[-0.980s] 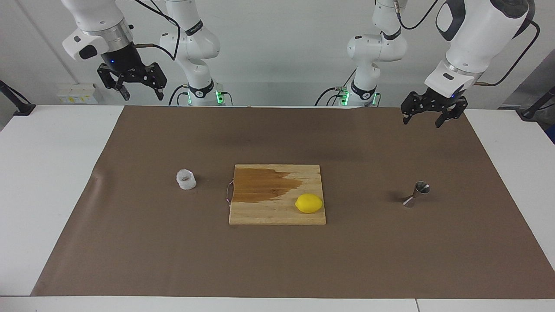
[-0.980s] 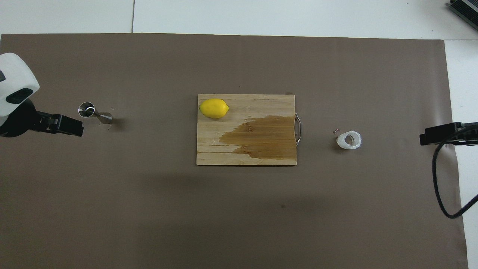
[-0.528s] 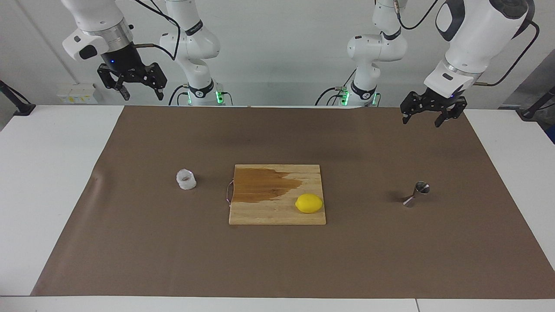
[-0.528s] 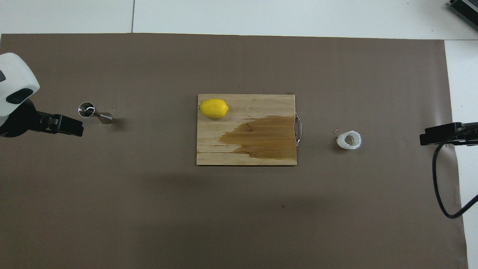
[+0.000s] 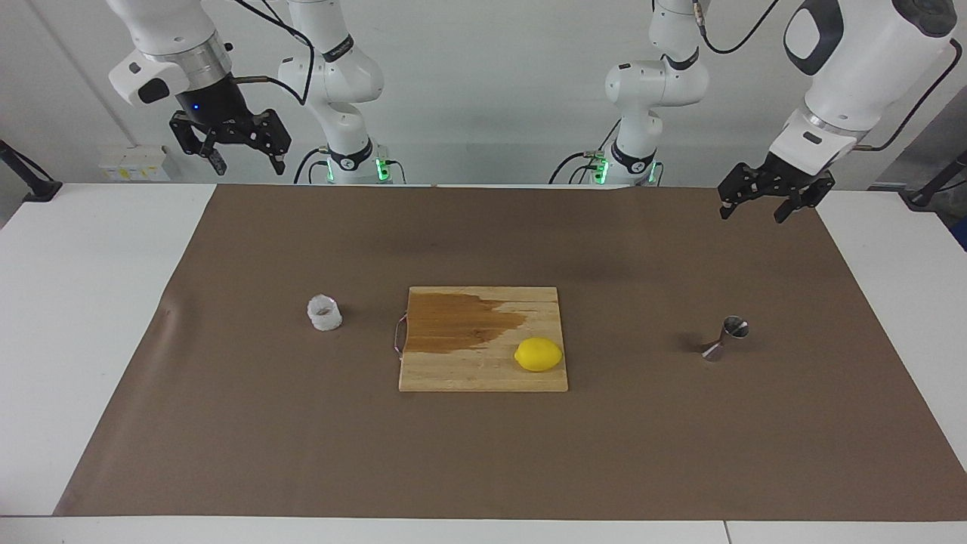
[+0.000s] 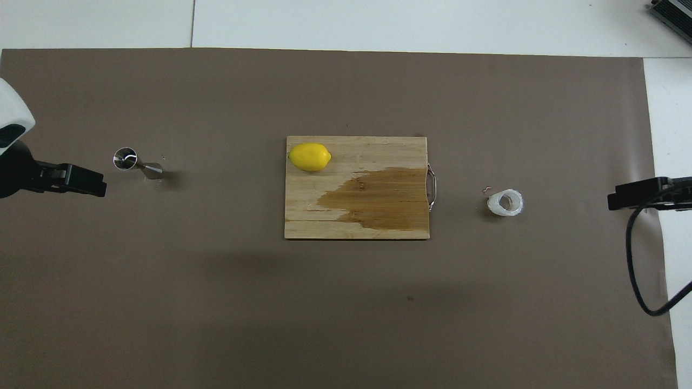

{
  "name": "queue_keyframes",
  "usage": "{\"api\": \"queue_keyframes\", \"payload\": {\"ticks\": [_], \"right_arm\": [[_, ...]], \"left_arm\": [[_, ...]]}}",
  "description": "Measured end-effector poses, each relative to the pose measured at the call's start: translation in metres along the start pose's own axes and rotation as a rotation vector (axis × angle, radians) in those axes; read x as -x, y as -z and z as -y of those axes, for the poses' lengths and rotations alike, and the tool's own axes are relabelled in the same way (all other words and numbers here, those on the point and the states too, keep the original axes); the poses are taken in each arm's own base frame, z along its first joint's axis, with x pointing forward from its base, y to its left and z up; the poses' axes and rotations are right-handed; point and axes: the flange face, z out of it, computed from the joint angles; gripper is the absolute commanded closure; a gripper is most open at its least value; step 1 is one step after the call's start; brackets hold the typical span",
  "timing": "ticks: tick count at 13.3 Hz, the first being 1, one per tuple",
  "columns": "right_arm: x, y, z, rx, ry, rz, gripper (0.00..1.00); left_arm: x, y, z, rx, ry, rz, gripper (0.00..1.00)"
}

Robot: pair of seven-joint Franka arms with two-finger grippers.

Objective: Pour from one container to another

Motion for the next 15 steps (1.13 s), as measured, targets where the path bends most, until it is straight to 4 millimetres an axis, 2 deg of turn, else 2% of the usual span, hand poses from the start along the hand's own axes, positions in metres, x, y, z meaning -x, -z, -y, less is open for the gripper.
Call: {"api": "queue_keyframes", "payload": {"ticks": [2,6,10,15], "right_arm": [[0.000,0.000,0.000,0.000,0.000,0.000,0.00],[0.000,0.000,0.000,0.000,0.000,0.000,0.00],[0.000,0.000,0.000,0.000,0.000,0.000,0.00],[0.000,0.000,0.000,0.000,0.000,0.000,0.00]], "left_arm": [[-0.024,-0.010,0.020,0.026,0.077,0.007,0.00],[-0.084,-0.049,0.058,0.075,0.337,0.054,0.00],[-0.112,-0.094,0.102,0.184,0.656,0.143,0.00],[-0.135,-0.135,0.159,0.287,0.898,0.200,0.00]]}}
